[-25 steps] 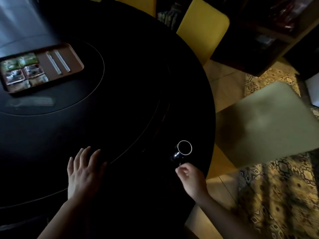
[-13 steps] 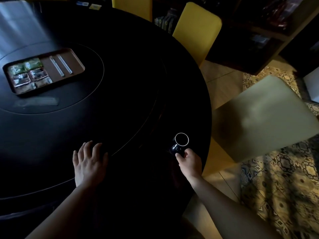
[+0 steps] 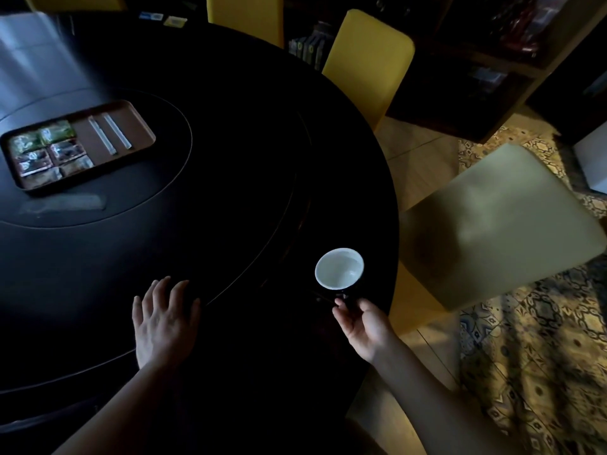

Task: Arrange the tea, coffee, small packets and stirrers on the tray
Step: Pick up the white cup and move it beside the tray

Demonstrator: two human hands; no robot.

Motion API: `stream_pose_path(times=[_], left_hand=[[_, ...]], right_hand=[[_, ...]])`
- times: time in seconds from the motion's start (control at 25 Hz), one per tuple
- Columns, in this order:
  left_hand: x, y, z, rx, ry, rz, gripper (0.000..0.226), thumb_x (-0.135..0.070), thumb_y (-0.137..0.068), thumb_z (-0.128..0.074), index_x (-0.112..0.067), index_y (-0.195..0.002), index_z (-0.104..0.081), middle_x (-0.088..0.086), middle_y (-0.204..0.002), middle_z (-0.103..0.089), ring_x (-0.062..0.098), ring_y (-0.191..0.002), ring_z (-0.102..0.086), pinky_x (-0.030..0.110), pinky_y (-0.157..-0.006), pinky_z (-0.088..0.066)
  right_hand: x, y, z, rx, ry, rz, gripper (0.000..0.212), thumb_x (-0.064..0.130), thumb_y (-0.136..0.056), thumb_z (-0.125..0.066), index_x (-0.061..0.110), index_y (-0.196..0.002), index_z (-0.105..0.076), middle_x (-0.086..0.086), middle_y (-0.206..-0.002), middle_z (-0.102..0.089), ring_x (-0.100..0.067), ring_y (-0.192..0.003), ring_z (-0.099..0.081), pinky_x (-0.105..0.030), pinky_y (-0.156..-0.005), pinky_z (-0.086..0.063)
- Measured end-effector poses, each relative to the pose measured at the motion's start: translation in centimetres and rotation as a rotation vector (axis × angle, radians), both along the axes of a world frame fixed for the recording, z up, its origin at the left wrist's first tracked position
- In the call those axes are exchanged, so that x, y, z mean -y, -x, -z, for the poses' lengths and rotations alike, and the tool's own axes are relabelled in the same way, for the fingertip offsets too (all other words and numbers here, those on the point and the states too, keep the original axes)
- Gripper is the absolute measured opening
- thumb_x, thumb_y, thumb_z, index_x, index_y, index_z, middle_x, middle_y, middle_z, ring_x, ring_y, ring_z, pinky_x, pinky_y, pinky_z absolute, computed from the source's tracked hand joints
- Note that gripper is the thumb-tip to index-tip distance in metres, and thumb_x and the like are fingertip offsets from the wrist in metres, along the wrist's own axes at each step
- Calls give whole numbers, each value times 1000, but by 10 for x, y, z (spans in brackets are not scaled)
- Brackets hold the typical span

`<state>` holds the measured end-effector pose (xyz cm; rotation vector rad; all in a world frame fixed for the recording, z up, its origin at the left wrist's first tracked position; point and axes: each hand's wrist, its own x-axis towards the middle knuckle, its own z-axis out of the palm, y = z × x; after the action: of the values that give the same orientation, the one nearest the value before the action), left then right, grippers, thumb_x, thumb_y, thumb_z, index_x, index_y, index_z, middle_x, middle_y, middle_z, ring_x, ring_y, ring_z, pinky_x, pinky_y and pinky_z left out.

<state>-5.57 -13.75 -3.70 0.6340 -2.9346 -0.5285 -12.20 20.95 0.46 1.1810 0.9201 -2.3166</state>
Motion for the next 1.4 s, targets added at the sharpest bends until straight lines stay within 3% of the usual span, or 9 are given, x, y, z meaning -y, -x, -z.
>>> stream_pose_path(times=[0.2, 0.36, 0.52, 0.64, 0.92, 1.08, 1.2, 1.32, 1.4], left_hand=[[-1, 1, 0, 12, 13, -6, 45, -42, -94, -55, -31, -136, -44, 4, -150, -37, 25, -147, -21, 40, -121, -1], [0, 1, -1, 30, 21, -11, 45, -44, -94, -53, -34, -136, -42, 1, -151, -34, 23, -147, -20, 26, -116, 13], [-1, 2, -2, 40, 16, -8, 45, -46, -95, -51, -35, -137, -40, 3, -152, -34, 23, -148, -18, 35, -120, 6], [0, 2, -3, 46, 21, 1, 44, -51, -95, -44, -38, -136, -39, 2, -152, -33, 21, -148, -16, 26, -116, 15], [-1, 1, -6, 35, 7, -7, 46, -43, -93, -56, -36, -136, -41, 3, -151, -34, 23, -147, -19, 26, -116, 13], [-1, 0, -6, 37, -7, 6, 45, -43, -94, -55, -36, -136, -41, 4, -151, -35, 24, -148, -19, 43, -121, -3], [-1, 4, -11, 71, 31, 13, 43, -40, -92, -60, -29, -132, -48, 9, -146, -40, 31, -142, -27, 54, -119, -15], [5, 25, -22, 161, 178, 38, 39, -47, -88, -61, -26, -121, -56, 12, -130, -51, 37, -123, -40, 63, -107, -29], [11, 43, -29, 176, 202, 19, 36, -49, -89, -59, -24, -116, -58, 15, -125, -53, 40, -119, -41, 68, -107, -26]], right_hand=[[-4, 4, 4, 31, -12, -22, 22, 7, -101, -41, -3, -95, -60, -19, -88, -62, -18, -57, -70, -32, -49, -60], [-6, 4, 5, 59, -62, -16, 22, 7, -101, -40, -7, -99, -56, -19, -82, -58, -25, -68, -61, -35, -47, -59], [-5, 4, 6, 56, -231, 60, 20, 17, -104, -39, 2, -112, -50, -24, -80, -59, -32, -69, -62, -40, -50, -60], [-2, -2, 5, 28, -231, 72, 35, 41, -94, -55, 7, -105, -56, -20, -77, -61, -27, -66, -65, -38, -51, -61], [-3, -6, 12, 16, -410, -139, 41, 45, -89, -61, 6, -101, -56, -21, -83, -64, -27, -59, -63, -38, -53, -61], [-17, -17, 14, -25, -651, -361, 45, 48, -91, -58, 6, -108, -54, -19, -92, -65, -26, -61, -61, -38, -53, -60], [-26, -34, 22, -183, -893, -474, 44, 40, -85, -70, 6, -110, -58, -12, -97, -66, -23, -74, -67, -33, -53, -60], [-22, -36, 25, -318, -1036, -506, 28, 29, -81, -77, 15, -96, -59, -11, -98, -64, -23, -81, -69, -28, -52, -59], [-18, -29, 24, -326, -1086, -471, 22, 24, -82, -77, 13, -86, -59, -10, -89, -65, -24, -78, -70, -30, -54, -60]])
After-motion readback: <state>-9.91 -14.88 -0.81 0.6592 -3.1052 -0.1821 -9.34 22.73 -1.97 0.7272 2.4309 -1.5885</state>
